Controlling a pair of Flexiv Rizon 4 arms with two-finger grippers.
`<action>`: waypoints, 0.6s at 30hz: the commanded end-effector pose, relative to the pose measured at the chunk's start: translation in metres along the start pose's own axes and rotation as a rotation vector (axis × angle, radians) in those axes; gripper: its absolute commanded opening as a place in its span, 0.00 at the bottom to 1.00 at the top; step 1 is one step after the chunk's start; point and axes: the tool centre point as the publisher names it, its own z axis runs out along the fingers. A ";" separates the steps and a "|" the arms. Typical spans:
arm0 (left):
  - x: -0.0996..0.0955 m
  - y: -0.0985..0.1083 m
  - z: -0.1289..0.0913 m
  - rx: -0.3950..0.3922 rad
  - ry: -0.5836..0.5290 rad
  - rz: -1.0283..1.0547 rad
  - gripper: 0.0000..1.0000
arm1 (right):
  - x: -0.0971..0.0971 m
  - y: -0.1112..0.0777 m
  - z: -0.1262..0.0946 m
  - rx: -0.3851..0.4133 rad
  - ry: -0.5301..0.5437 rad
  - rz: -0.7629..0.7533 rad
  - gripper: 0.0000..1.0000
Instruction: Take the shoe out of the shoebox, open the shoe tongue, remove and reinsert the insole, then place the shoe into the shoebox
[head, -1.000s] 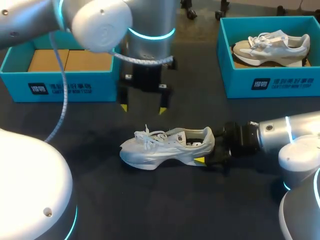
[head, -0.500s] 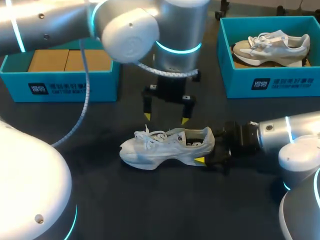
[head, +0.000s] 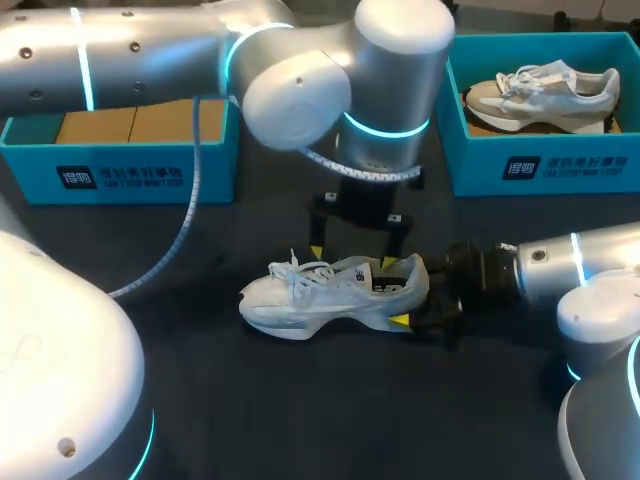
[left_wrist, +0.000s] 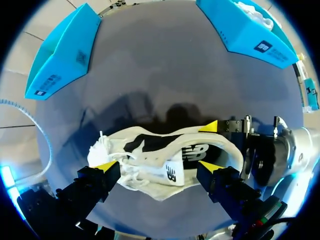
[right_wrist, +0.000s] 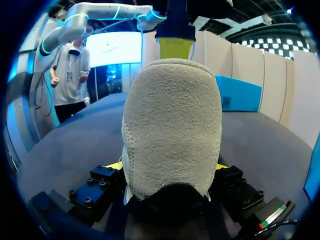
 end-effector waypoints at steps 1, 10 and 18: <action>0.007 -0.003 0.011 -0.019 0.003 -0.009 1.00 | -0.001 -0.002 0.005 0.002 -0.004 0.000 0.00; -0.001 0.002 0.031 -0.029 -0.080 -0.040 1.00 | -0.001 -0.002 0.005 0.002 -0.004 0.000 0.00; -0.022 0.012 0.041 -0.018 -0.135 -0.067 1.00 | -0.001 -0.002 0.005 0.002 -0.004 0.000 0.00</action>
